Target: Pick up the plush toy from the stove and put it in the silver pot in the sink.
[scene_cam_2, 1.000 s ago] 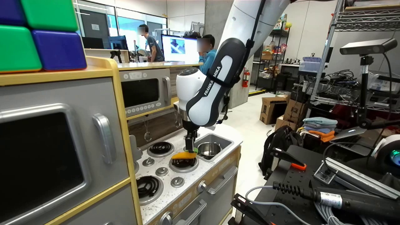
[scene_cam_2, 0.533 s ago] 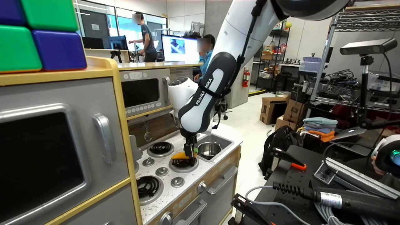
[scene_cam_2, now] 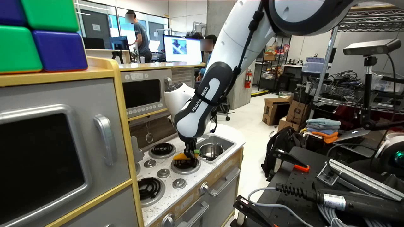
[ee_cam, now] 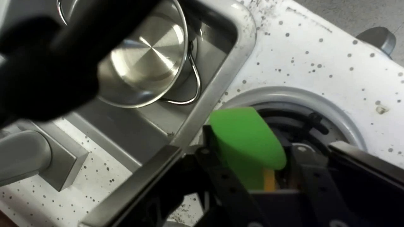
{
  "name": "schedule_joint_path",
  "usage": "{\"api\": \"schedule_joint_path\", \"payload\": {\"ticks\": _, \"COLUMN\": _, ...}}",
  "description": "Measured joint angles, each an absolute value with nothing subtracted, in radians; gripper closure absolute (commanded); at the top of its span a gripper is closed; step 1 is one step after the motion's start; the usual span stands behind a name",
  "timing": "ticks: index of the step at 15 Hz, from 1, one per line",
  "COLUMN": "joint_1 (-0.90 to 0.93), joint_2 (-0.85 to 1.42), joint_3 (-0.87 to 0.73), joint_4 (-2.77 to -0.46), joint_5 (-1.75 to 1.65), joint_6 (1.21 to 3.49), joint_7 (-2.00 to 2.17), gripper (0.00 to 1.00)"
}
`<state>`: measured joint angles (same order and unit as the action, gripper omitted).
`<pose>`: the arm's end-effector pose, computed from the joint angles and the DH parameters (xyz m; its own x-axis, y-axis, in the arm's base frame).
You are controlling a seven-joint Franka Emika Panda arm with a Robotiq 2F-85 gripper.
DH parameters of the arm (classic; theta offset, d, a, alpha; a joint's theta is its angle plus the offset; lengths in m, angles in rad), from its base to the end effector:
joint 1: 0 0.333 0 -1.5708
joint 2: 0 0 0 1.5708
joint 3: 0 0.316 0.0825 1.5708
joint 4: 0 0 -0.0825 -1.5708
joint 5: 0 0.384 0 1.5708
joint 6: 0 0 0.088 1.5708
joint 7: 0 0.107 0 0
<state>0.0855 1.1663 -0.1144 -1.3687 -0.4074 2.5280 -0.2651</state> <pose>0.6976 -0.0021 0.0080 0.8045 0.5724 -0.1583 0.5920 -0.7518 0.2904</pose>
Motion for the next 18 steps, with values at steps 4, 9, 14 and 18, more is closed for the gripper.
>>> {"api": "schedule_joint_path", "payload": {"ticks": 4, "joint_1": 0.058, "joint_2": 1.145, "joint_3": -0.119, "joint_4": -1.373, "joint_5": -0.394, "joint_6": 2.536, "joint_7": -0.251, "gripper": 0.96}}
{"api": "schedule_joint_path", "payload": {"ticks": 9, "joint_1": -0.061, "joint_2": 1.067, "joint_3": -0.168, "joint_4": -1.425, "joint_5": -0.337, "joint_6": 2.573, "joint_7": -0.192, "gripper": 0.96}}
{"api": "schedule_joint_path", "payload": {"ticks": 14, "joint_1": -0.117, "joint_2": 1.073, "joint_3": -0.169, "joint_4": -1.440, "joint_5": -0.281, "joint_6": 2.566, "joint_7": -0.178, "gripper": 0.96}}
{"api": "schedule_joint_path", "payload": {"ticks": 18, "joint_1": -0.114, "joint_2": 1.084, "joint_3": -0.143, "joint_4": -1.443, "joint_5": -0.267, "joint_6": 2.567, "joint_7": -0.163, "gripper": 0.96}}
